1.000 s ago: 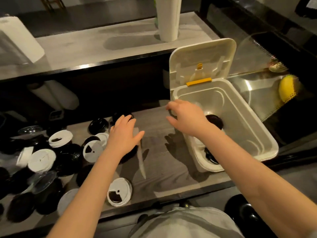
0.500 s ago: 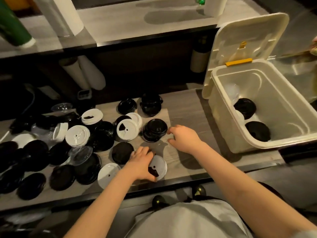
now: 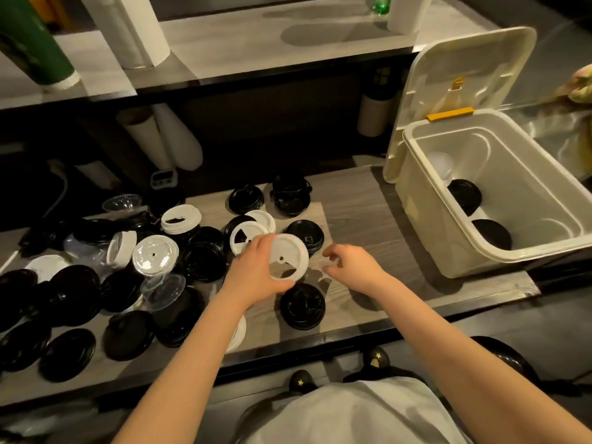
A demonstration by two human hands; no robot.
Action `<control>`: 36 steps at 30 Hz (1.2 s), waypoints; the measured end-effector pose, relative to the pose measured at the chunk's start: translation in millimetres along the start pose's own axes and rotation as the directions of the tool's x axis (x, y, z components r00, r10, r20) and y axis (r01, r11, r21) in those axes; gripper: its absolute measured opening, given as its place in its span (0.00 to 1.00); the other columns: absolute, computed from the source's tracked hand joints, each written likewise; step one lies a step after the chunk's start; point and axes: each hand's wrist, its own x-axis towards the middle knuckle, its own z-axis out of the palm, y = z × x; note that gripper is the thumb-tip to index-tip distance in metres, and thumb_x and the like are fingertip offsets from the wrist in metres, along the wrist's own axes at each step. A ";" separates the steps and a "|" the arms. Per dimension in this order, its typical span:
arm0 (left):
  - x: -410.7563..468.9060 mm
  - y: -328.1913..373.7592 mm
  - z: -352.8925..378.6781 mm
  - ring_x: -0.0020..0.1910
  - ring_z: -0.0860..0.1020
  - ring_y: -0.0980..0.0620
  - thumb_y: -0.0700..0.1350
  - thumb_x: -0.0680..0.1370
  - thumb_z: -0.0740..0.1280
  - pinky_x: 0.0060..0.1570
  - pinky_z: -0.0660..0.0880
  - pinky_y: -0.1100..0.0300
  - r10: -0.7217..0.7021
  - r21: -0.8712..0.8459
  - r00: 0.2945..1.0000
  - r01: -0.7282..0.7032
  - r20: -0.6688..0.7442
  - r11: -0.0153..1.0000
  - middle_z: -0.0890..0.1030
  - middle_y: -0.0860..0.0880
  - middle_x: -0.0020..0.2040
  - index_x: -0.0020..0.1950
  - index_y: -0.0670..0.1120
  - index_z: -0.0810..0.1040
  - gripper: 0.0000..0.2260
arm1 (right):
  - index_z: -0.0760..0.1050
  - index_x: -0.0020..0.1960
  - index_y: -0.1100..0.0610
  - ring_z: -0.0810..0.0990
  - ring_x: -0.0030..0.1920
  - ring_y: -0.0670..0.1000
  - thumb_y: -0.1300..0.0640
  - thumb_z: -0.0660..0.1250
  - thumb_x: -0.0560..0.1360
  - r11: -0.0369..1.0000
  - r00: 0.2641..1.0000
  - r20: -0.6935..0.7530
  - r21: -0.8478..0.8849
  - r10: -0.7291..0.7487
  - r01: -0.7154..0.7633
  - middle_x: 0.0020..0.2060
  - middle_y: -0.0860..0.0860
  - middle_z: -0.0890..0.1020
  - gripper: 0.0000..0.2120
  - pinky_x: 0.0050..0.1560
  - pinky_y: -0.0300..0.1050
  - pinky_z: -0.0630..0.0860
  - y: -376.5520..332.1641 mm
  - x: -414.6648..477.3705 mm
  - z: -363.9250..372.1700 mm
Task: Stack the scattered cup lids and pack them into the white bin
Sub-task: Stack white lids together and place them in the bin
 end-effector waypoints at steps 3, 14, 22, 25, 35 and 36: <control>3.7 -4.7 -13.2 0.68 0.65 0.48 0.58 0.67 0.73 0.64 0.68 0.50 -0.020 0.002 0.996 0.020 -0.092 1.000 0.64 0.48 0.70 0.74 0.46 0.58 0.41 | 0.63 0.72 0.49 0.70 0.64 0.53 0.47 0.73 0.68 0.992 0.969 0.246 -0.112 -0.036 0.065 0.66 0.51 0.69 0.35 0.61 0.49 0.72 -4.6 -4.1 17.7; 3.9 -13.0 -19.0 0.68 0.65 0.47 0.57 0.66 0.74 0.64 0.68 0.50 -0.076 -0.037 0.991 0.073 -0.110 0.997 0.65 0.47 0.70 0.74 0.47 0.57 0.43 | 0.59 0.72 0.48 0.66 0.65 0.55 0.44 0.76 0.62 0.908 0.946 0.260 -0.318 -0.194 0.273 0.66 0.50 0.67 0.44 0.60 0.55 0.71 -3.1 -2.8 43.0; 33.7 34.1 -27.7 0.66 0.65 0.48 0.52 0.68 0.75 0.60 0.63 0.58 -0.045 -0.125 0.983 0.023 -0.179 0.992 0.61 0.48 0.70 0.71 0.46 0.60 0.38 | 0.62 0.70 0.56 0.68 0.65 0.51 0.47 0.77 0.64 0.973 0.929 -0.292 -0.029 -0.228 0.230 0.66 0.50 0.66 0.41 0.63 0.45 0.70 12.5 -16.6 -53.4; 54.4 67.5 -27.4 0.66 0.65 0.47 0.52 0.68 0.75 0.61 0.64 0.58 0.016 -0.105 0.979 -0.038 -0.202 0.994 0.61 0.47 0.69 0.71 0.45 0.61 0.38 | 0.60 0.72 0.57 0.66 0.67 0.50 0.47 0.76 0.66 0.979 0.876 -0.443 -0.022 -0.193 0.204 0.67 0.51 0.65 0.42 0.65 0.41 0.65 23.7 -22.4 -95.4; 109.8 177.6 -16.2 0.68 0.63 0.52 0.56 0.67 0.75 0.62 0.61 0.61 0.092 -0.219 0.972 -0.140 -0.215 0.966 0.61 0.52 0.70 0.73 0.49 0.59 0.41 | 0.58 0.73 0.54 0.63 0.69 0.49 0.54 0.76 0.68 0.984 0.839 -0.544 0.155 0.014 0.084 0.69 0.51 0.64 0.40 0.66 0.38 0.60 122.2 -28.4 -221.7; 114.3 187.2 -13.6 0.67 0.64 0.53 0.57 0.67 0.75 0.61 0.62 0.61 0.103 -0.225 0.970 -0.154 -0.220 0.962 0.61 0.53 0.69 0.73 0.50 0.59 0.40 | 0.59 0.72 0.55 0.64 0.69 0.51 0.54 0.76 0.67 0.991 0.838 -0.546 0.122 0.027 0.047 0.68 0.52 0.66 0.39 0.65 0.39 0.61 134.1 -26.2 -230.5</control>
